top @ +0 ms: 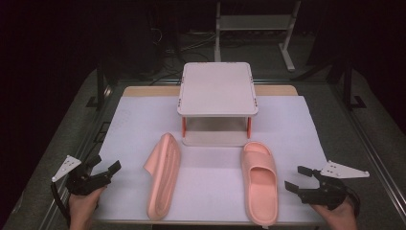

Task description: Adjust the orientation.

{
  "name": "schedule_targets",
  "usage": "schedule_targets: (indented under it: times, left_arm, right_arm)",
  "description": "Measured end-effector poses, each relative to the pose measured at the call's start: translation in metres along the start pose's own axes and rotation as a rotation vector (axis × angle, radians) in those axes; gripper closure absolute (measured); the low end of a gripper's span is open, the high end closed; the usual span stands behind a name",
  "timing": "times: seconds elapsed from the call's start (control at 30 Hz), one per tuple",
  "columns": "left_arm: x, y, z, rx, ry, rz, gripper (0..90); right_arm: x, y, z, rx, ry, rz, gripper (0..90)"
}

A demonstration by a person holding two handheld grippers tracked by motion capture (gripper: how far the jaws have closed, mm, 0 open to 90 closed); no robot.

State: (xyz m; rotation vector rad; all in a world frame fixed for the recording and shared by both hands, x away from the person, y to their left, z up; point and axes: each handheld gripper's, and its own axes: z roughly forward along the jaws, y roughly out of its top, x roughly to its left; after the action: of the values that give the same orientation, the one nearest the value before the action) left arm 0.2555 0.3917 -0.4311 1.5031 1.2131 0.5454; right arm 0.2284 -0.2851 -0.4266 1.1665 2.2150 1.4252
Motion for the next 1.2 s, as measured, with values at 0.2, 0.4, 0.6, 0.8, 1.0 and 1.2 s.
schedule_targets:
  times: [0.2,0.4,0.6,0.8,1.0,1.2]
  left_arm:
    - [-0.003,-0.001,0.0,0.016,-0.013,0.015,3.8]
    - [-0.014,-0.001,-0.005,0.008,-0.047,0.018,5.1]
    - [-0.026,-0.004,-0.01,0.034,-0.048,0.034,6.0]
    - [-0.033,-0.007,-0.011,0.086,-0.053,0.055,7.9]
    - [-0.038,-0.008,-0.006,0.133,-0.071,0.092,8.0]
    - [-0.042,-0.011,0.0,0.179,-0.132,0.104,13.1]
  right_arm:
    - [0.001,-0.001,-0.001,0.0,-0.003,0.005,18.4]
    - [0.007,0.0,-0.002,0.006,-0.005,-0.016,18.9]
    - [0.008,0.0,-0.008,-0.02,-0.013,-0.012,18.9]
    - [0.007,0.001,-0.009,-0.026,-0.011,-0.007,18.9]
    - [0.008,0.001,-0.008,-0.022,-0.006,-0.011,18.5]
    - [0.008,0.001,-0.008,-0.019,0.011,0.0,18.8]
